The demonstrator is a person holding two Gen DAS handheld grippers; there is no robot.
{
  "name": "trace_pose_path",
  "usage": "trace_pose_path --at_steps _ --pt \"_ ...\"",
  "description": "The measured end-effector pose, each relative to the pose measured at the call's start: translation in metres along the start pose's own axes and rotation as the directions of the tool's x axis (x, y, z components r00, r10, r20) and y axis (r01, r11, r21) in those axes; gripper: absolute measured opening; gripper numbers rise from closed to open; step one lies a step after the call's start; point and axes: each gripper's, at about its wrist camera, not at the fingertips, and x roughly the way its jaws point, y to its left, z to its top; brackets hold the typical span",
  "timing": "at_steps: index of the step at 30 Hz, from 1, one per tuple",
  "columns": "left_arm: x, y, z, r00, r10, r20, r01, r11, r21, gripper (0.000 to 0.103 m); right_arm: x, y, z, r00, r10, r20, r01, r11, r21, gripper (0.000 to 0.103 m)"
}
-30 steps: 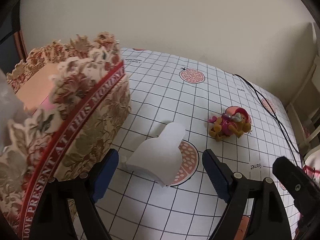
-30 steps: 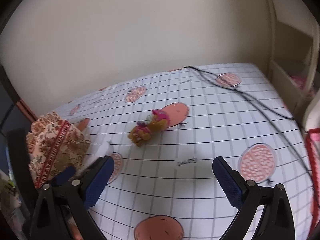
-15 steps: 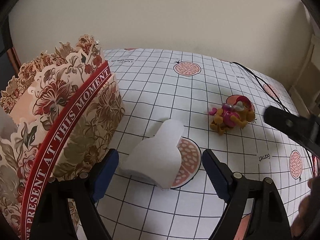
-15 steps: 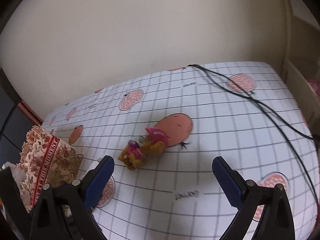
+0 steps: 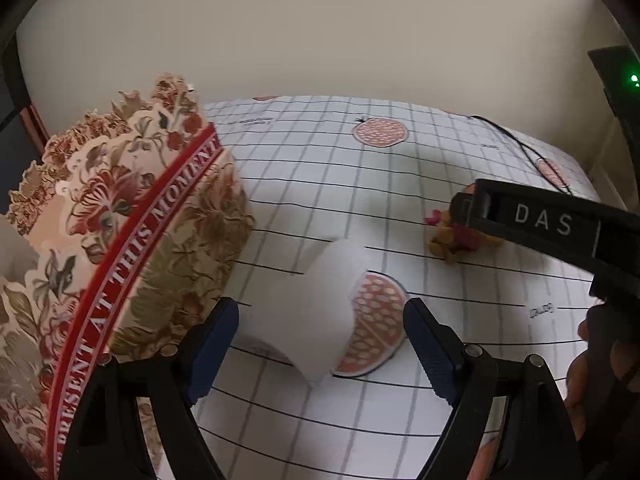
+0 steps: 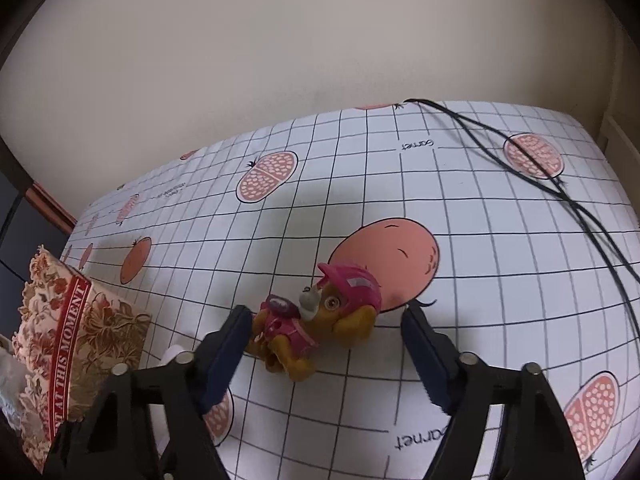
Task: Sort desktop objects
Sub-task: 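Grasp the pink-helmeted toy dog with the right tool while the left tool grasps the white paper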
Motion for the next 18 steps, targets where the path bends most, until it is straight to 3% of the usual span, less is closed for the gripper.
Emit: trace_pose_path --at_steps 5,11,18 --pt "0.002 0.001 0.002 1.0 -0.009 0.006 0.009 1.0 0.001 0.085 0.002 0.003 0.002 1.0 0.019 -0.004 -0.019 1.0 0.013 0.063" --pt "0.001 0.001 0.003 0.999 -0.046 -0.001 0.046 0.999 0.004 0.084 -0.004 -0.001 -0.004 0.999 0.04 -0.004 -0.04 0.999 0.009 0.061" --pt "-0.003 -0.006 0.002 0.993 -0.111 -0.025 0.112 0.994 0.007 0.084 -0.024 -0.018 -0.023 1.0 0.009 0.008 -0.009 1.0 0.001 0.061"
